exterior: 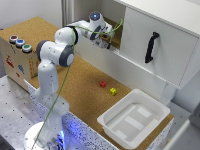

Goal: Put the purple block on top of the drawer

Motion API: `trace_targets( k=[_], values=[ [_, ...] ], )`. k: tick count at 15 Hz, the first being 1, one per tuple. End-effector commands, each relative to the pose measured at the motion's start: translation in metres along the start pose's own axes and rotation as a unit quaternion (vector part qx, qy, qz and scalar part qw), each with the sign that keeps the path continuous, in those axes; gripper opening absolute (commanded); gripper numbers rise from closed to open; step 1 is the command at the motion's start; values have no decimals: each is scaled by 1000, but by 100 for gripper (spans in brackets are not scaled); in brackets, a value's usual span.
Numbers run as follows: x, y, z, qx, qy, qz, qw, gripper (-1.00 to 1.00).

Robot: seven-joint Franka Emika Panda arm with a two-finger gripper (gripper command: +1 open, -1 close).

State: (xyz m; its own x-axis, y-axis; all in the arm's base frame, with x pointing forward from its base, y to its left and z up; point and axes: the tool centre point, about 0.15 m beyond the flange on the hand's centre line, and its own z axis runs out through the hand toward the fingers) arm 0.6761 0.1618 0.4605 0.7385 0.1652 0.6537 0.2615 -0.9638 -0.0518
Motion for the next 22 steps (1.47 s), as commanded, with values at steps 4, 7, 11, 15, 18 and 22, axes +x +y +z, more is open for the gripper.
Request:
trace_targets(
  k=[4, 7, 11, 15, 18, 22],
  values=[
    [13, -15, 20, -60, -4, -4, 998, -100],
    [10, -20, 0, -65, 12, -9, 998, -100],
    [-7, -30, -29, -62, 18, -9, 998, -100],
    [-26, -41, -50, -59, 16, -10, 998, -100],
    [-34, -46, -58, -60, 15, -5, 998, -100],
    [-41, -68, -66, -51, 12, -29, 998, -100]
  ],
)
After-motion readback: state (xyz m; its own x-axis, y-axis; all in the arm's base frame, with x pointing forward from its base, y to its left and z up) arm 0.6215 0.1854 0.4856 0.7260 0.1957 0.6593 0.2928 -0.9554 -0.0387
